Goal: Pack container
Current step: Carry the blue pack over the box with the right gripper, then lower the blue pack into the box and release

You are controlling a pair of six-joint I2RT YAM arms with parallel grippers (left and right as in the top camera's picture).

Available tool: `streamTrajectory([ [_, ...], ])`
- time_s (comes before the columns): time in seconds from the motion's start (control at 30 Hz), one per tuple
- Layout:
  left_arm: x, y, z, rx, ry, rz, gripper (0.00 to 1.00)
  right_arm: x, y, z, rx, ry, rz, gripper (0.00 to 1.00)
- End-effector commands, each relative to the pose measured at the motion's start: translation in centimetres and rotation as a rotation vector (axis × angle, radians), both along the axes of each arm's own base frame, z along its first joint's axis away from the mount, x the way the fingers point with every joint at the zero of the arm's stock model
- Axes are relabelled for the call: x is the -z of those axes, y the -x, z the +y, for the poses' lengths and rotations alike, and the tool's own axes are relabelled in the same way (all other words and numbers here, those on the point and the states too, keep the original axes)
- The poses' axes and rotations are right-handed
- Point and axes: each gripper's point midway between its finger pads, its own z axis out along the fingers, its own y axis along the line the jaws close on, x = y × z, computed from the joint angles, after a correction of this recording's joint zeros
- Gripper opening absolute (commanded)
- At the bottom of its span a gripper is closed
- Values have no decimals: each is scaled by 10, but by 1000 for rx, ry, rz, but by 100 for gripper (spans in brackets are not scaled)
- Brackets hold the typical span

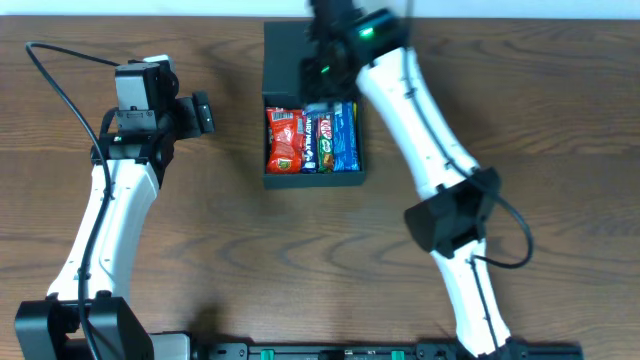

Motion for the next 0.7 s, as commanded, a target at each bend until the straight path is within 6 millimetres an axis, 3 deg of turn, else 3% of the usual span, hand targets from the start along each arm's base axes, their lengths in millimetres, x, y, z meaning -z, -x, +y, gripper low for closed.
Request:
streamTrajectory([
  [0.0,5,2,6,-12,-23,17,95,22,5,8,29,38,40,1],
  [0.47,12,9,6,-11,-22,54,96,87,25,28,82,198,102,2],
  [0.67,12,9,5,-11,-21,55,95,96,25,26,111,208,120,2],
])
